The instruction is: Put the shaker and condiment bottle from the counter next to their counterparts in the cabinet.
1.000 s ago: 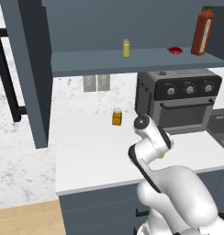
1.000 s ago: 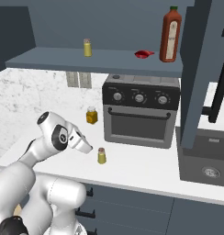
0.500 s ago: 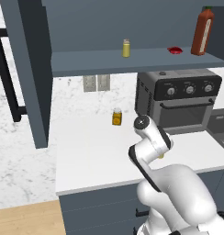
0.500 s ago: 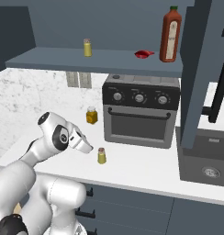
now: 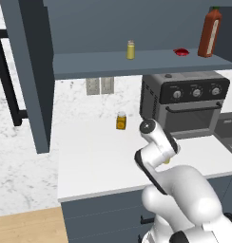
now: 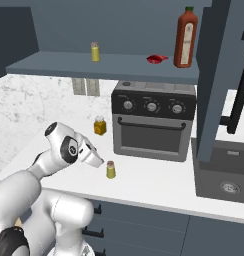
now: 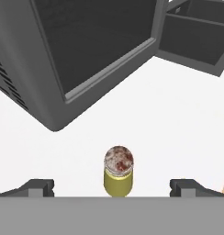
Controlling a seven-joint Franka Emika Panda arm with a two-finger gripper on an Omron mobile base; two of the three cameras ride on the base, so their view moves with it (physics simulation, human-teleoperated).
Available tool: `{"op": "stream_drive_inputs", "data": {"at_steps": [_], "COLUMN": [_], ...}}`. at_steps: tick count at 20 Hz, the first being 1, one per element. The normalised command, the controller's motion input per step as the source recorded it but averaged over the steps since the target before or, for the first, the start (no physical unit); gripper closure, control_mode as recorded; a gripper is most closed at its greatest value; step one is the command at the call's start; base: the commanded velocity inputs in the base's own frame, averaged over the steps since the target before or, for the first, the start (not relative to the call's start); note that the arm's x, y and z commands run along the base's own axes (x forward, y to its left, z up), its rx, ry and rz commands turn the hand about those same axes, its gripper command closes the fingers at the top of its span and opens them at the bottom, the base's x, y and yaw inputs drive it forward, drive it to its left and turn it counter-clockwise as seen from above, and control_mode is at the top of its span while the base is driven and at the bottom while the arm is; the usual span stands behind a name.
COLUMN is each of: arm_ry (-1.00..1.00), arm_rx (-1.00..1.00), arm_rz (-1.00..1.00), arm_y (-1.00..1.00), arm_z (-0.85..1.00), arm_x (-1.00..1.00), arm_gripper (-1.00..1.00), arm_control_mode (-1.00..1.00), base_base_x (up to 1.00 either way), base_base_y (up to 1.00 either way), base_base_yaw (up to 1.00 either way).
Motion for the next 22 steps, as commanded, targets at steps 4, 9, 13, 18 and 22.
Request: {"op": "stream_drive_inputs", "data": {"at_steps": [4,9,13,18,22], "arm_ry": [-0.01,-0.01,-0.01,-0.01,0.0], "arm_rx": [0.0,0.0,0.0,0.0,0.0], "arm_rz": [-0.01,-0.01,-0.01,-0.01,0.0], "arm_y": [-0.1,-0.08,-0.05,-0.09,-0.15], "arm_z": [-0.13,-0.16,-0.21,-0.24,-0.24], "arm_x": [0.0,0.0,0.0,0.0,0.0], "arm_gripper": [-1.0,-1.0,-1.0,-1.0,-1.0], "arm_control_mode": [-1.0,-1.0,-1.0,-1.0,-1.0], "base_base_x": [0.0,0.0,0.0,0.0,0.0], "base_base_y": [0.0,0.0,0.0,0.0,0.0], "base_base_yaw": [0.0,0.0,0.0,0.0,0.0]}}
